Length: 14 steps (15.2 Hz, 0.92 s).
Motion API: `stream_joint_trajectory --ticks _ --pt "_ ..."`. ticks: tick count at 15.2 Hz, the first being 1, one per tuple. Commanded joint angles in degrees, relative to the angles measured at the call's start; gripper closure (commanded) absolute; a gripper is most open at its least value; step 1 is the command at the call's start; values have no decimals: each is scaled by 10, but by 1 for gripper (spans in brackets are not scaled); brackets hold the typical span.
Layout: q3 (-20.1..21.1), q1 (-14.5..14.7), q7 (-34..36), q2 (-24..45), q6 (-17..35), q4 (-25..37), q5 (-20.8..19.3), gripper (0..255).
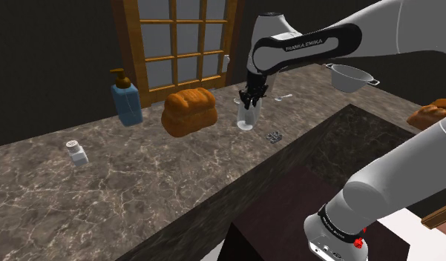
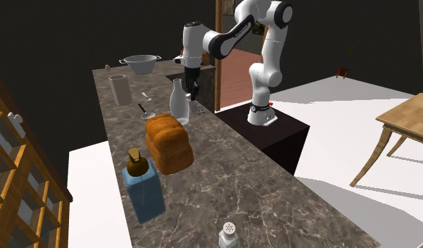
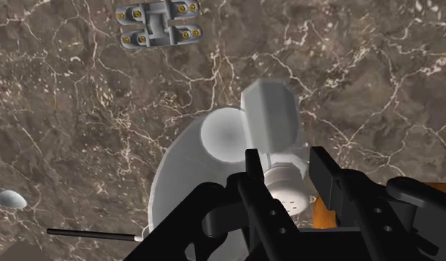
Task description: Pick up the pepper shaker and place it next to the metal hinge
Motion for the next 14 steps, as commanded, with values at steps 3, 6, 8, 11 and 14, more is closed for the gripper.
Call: stream_joint_trajectory --ticks 3,6,8,11,14 --pt "1 0 6 10 31 -21 -4 255" --pt "2 -1 10 20 55 -35 -7 255" --pt "2 -1 13 28 70 -44 -10 255" --pt "3 -2 18 39 94 -56 -14 255" --pt "3 -3 22 49 112 -64 -18 255"
